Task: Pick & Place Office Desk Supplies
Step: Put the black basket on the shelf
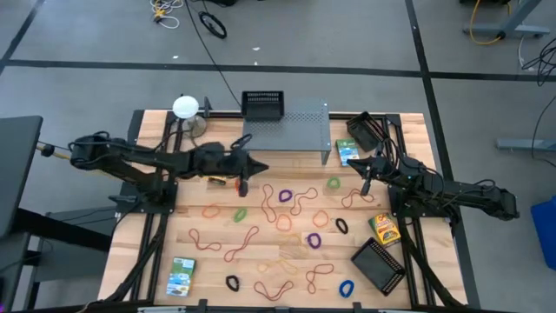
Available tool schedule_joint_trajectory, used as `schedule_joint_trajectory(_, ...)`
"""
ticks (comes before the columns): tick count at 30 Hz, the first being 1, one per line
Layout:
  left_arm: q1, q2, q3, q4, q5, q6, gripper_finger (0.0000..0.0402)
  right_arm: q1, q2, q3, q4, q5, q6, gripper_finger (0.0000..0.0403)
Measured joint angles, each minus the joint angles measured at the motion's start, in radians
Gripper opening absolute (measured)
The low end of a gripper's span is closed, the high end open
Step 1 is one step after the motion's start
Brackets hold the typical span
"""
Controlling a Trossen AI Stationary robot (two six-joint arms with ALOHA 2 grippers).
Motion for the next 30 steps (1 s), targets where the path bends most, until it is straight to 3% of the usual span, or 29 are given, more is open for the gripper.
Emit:
schedule_joint_trajectory(8,-0.016,-0.093,-0.243,0.291,-0.004,-0.008,0.0011,0.0,0.0,0.0,0.001,0.0,0.0,0.0027)
schedule_joint_trajectory(14,-0.016,-0.159,-0.367,0.386,-0.036,-0.005,0.0011,0.001,0.0,0.0,0.018,-0.004,0.043,0.0027)
schedule_joint_trajectory(30,-0.017,-0.22,-0.416,0.396,-0.086,0.003,0.0011,0.001,0.003,0.0,0.085,-0.077,0.35,0.0027)
